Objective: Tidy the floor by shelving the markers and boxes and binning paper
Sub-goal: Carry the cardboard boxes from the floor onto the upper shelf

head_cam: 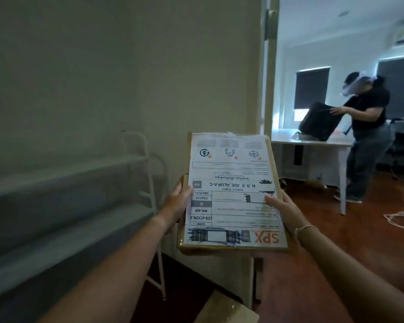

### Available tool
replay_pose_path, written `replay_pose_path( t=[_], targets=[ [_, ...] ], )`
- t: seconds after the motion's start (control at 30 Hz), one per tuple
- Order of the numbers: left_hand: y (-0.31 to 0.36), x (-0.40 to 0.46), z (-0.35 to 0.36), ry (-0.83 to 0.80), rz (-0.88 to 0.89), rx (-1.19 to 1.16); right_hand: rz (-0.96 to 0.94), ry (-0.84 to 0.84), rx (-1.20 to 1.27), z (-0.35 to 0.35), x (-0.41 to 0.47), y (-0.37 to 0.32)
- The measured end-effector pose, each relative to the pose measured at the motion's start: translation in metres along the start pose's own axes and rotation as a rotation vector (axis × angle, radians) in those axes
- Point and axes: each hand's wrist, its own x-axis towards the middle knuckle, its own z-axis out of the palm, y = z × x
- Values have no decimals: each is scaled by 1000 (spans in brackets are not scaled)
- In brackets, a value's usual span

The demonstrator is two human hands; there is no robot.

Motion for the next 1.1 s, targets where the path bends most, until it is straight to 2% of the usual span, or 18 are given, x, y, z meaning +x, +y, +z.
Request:
replay_pose_path(
  t=[0.37, 0.67, 0.83, 0.97, 1.03, 1.1],
  targets=[
    [62, -64, -201, 256, 194, -45, 19, -285, 117, 204, 19, -81],
    [64, -98, -341, 495, 139, -14, 68, -597, 226, 356, 40, -104],
    [61, -113, -390, 542, 121, -85, 117, -717, 289, 425, 48, -96],
    [53, -122, -405, 565, 179, -90, 202, -721, 319, 464, 56, -83],
    [47, -120, -409, 545, 196, -10, 196, -644, 404, 478, 62, -79],
    [45, -116, -410, 590, 169, 74, 171, -489, 482, 490, 68, -76]
  ],
)
